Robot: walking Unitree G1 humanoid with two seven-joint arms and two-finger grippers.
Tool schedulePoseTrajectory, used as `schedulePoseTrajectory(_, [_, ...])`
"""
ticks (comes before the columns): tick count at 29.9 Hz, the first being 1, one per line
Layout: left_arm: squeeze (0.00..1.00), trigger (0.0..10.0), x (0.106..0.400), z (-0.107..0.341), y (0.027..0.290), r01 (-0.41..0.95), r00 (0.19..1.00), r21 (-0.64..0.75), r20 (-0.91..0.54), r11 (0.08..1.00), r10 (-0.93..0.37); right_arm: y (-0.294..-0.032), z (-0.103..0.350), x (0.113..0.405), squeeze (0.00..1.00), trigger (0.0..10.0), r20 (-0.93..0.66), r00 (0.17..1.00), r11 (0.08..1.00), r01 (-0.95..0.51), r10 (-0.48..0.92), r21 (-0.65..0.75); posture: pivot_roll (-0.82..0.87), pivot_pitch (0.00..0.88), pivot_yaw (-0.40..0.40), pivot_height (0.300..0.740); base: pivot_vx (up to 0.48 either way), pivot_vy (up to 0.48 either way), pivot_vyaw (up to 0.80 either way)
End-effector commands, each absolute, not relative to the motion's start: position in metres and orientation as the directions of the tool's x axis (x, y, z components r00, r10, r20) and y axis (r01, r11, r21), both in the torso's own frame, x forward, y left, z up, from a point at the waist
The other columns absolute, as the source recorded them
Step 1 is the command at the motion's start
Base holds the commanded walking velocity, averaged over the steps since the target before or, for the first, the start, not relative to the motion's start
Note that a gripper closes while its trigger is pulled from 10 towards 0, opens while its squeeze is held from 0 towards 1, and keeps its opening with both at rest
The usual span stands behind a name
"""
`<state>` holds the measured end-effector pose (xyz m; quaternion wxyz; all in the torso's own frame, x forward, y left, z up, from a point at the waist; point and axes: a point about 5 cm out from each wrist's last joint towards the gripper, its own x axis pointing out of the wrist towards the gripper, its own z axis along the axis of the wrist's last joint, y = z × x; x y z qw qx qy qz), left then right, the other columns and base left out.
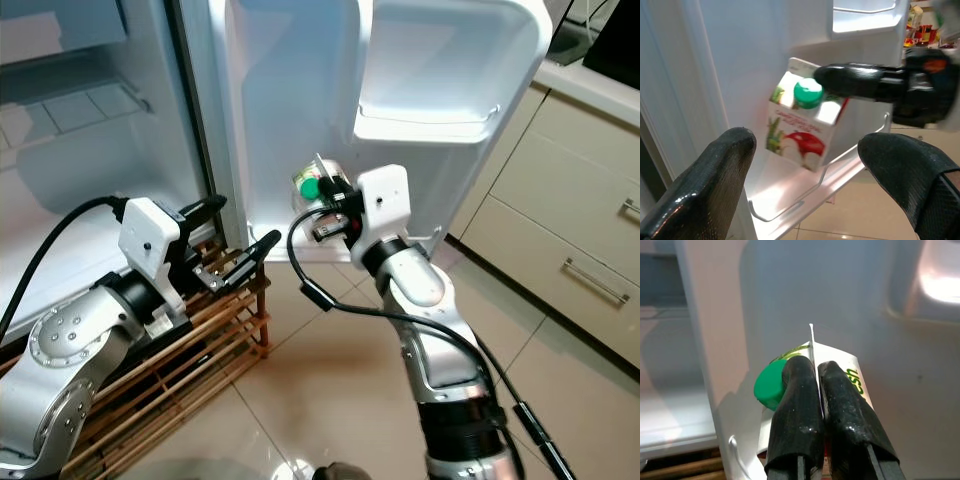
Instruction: Restocking fridge
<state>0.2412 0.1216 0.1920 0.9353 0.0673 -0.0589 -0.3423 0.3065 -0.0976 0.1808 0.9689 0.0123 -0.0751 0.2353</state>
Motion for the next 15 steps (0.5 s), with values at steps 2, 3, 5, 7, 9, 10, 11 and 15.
schedulePoseTrajectory(2, [0.00, 10.0, 0.239, 0.195, 0.120, 0.651, 0.742, 0.173, 0.064, 0.739, -0.668, -0.095, 0.180, 0.309, 0.00, 10.0, 0.174, 0.872, 0.886, -0.463, 0.458, -0.018, 0.04, 0.061, -0.060, 0.740, 0.000, 0.000, 0.00])
schedulePoseTrajectory(3, [0.00, 10.0, 0.239, 0.196, 0.120, 0.651, 0.741, 0.173, 0.065, 0.739, -0.668, -0.094, 0.178, 0.311, 0.00, 10.0, 0.181, 0.877, 0.894, -0.449, 0.444, -0.019, 0.04, 0.064, -0.060, 0.740, 0.000, 0.000, 0.00])
schedulePoseTrajectory(5, [0.00, 10.0, 0.239, 0.196, 0.120, 0.650, 0.742, 0.175, 0.063, 0.740, -0.667, -0.092, 0.174, 0.313, 0.00, 10.0, 0.183, 0.882, 0.898, -0.439, 0.435, -0.020, 0.04, 0.066, -0.062, 0.740, 0.000, 0.000, 0.00])
schedulePoseTrajectory(7, [0.00, 10.0, 0.238, 0.196, 0.120, 0.651, 0.742, 0.174, 0.062, 0.739, -0.668, -0.091, 0.171, 0.313, 0.00, 10.0, 0.188, 0.881, 0.898, -0.439, 0.434, -0.013, 0.04, 0.068, -0.063, 0.740, 0.000, 0.000, 0.00])
schedulePoseTrajectory(9, [0.00, 10.0, 0.237, 0.196, 0.121, 0.654, 0.739, 0.174, 0.056, 0.736, -0.671, -0.089, 0.162, 0.316, 0.00, 10.0, 0.198, 0.892, 0.910, -0.414, 0.407, -0.008, 0.05, 0.071, -0.063, 0.740, 0.000, 0.000, 0.00])
schedulePoseTrajectory(10, [0.00, 10.0, 0.236, 0.196, 0.121, 0.656, 0.738, 0.174, 0.054, 0.734, -0.672, -0.089, 0.157, 0.317, 0.00, 10.0, 0.201, 0.897, 0.915, -0.403, 0.394, 0.001, 0.05, 0.071, -0.063, 0.740, 0.000, 0.000, 0.00])
schedulePoseTrajectory(11, [0.00, 10.0, 0.235, 0.196, 0.121, 0.659, 0.736, 0.176, 0.051, 0.731, -0.675, -0.088, 0.152, 0.318, 0.00, 10.0, 0.197, 0.902, 0.921, -0.391, 0.383, 0.000, 0.06, 0.074, -0.061, 0.740, 0.000, 0.000, 0.00])
schedulePoseTrajectory(15, [0.00, 10.0, 0.233, 0.197, 0.122, 0.667, 0.729, 0.178, 0.046, 0.723, -0.683, -0.082, 0.142, 0.318, 0.00, 10.0, 0.189, 0.900, 0.916, -0.401, 0.392, 0.015, 0.07, 0.072, -0.062, 0.740, 0.000, 0.000, 0.00])
